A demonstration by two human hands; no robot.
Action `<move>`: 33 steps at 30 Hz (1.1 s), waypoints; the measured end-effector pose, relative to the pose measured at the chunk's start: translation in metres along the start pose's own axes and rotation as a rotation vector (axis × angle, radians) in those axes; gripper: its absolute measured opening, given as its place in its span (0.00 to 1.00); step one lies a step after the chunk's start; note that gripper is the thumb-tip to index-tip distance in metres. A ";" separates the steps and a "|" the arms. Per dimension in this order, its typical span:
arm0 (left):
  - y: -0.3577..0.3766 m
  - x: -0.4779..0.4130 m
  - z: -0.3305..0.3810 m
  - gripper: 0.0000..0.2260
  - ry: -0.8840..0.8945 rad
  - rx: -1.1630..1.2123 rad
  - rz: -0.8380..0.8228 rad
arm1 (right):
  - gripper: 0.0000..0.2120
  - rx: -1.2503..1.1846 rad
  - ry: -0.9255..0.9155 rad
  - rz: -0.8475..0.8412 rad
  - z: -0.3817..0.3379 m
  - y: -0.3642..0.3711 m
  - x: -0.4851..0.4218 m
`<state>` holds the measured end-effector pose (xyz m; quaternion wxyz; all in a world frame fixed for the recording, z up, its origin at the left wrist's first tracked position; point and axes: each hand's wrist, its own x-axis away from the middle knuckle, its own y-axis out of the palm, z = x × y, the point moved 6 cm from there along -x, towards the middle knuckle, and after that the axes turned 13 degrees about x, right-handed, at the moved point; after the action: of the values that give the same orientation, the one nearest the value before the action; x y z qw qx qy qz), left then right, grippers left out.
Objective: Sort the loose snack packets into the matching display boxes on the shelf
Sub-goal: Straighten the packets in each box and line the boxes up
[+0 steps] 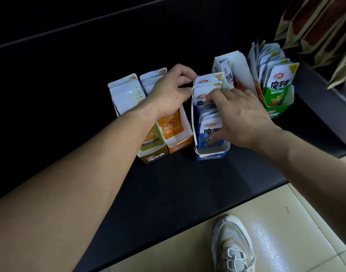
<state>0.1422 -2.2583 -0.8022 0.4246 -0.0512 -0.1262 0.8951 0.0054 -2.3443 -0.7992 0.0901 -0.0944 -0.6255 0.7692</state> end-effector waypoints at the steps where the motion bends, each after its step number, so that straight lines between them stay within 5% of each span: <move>1: 0.000 -0.001 0.000 0.11 0.006 -0.002 0.002 | 0.41 -0.001 -0.002 0.004 -0.001 0.001 0.002; 8: 0.009 -0.005 0.011 0.05 0.223 -0.328 0.056 | 0.41 -0.051 0.016 0.015 -0.001 0.003 0.007; 17: 0.020 -0.008 0.012 0.13 0.266 -0.683 0.143 | 0.40 -0.068 0.007 0.028 -0.002 0.004 0.011; 24: 0.026 -0.005 0.015 0.03 0.267 -0.672 0.201 | 0.39 -0.081 0.004 0.058 0.000 0.005 0.013; 33: 0.025 -0.003 0.014 0.04 0.390 -0.626 0.231 | 0.38 -0.082 0.004 0.050 0.001 0.005 0.014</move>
<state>0.1230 -2.2785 -0.7950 0.3007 -0.3616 -0.3038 0.8286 -0.0083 -2.3423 -0.8040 0.0681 -0.1151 -0.6539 0.7447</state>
